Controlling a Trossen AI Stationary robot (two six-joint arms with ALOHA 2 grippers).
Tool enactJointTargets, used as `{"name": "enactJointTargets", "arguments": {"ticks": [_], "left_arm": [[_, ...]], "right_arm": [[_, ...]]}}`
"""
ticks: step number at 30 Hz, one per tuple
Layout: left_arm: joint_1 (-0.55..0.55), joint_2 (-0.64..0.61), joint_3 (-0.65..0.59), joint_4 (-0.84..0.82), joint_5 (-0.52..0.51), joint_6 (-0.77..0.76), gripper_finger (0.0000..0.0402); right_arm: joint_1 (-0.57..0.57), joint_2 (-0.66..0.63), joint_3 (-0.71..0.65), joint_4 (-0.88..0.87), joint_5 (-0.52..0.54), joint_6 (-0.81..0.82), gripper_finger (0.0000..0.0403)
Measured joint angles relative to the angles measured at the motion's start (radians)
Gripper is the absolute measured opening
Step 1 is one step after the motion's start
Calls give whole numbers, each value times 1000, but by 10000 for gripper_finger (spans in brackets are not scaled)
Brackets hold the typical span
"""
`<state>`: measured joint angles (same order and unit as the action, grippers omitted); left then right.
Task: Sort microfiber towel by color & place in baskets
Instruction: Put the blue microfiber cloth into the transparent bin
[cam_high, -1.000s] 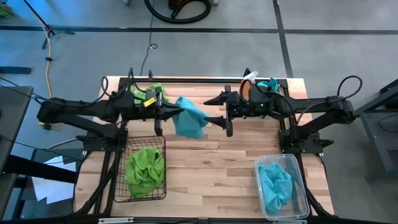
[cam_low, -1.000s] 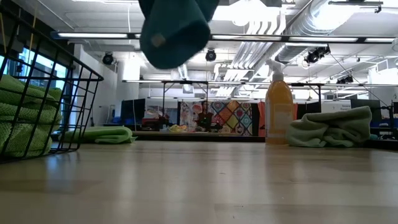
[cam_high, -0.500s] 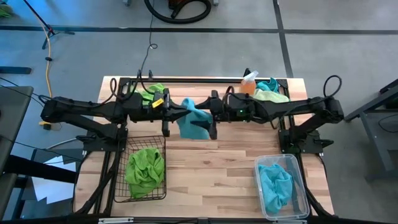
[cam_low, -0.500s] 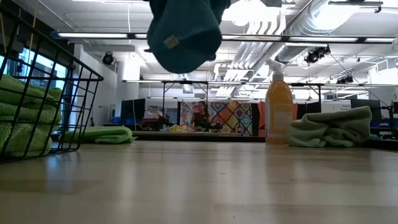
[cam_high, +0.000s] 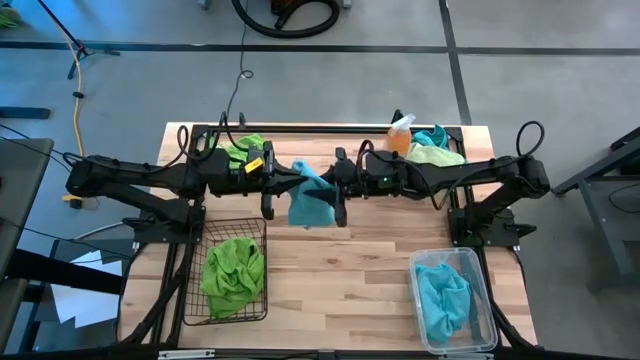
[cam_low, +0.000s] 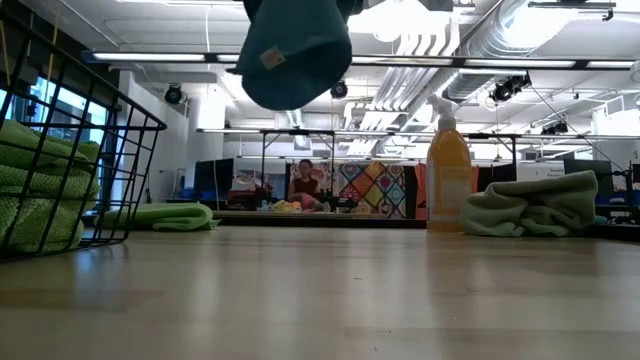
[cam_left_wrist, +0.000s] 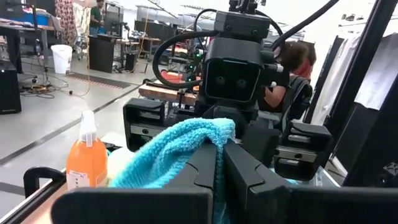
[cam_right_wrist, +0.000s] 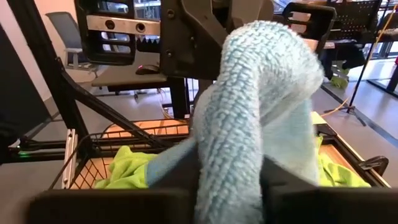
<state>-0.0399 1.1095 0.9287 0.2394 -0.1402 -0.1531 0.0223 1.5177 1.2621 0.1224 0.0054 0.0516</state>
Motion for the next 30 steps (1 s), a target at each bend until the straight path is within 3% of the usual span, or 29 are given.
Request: {"name": "enactJointTargets", "arguments": {"ticks": [2, 9, 15, 24, 30], "left_arm": [[0, 0, 0, 0, 0, 0, 1], [-1, 0, 0, -1, 0, 37, 21], [0, -34, 1, -38, 32, 35, 69], [0, -222, 24, -378, -97, 35, 168], [0, -333, 15, -572, -179, -3, 190]], "right_arm": [[-2, 0, 0, 1, -14, -6, 22], [-3, 0, 0, -4, -41, 11, 6], [-4, -22, 0, -57, -42, -5, 3], [-51, -204, 0, -342, -40, -34, 1], [-68, -380, 0, -604, 18, -34, 1]]}}
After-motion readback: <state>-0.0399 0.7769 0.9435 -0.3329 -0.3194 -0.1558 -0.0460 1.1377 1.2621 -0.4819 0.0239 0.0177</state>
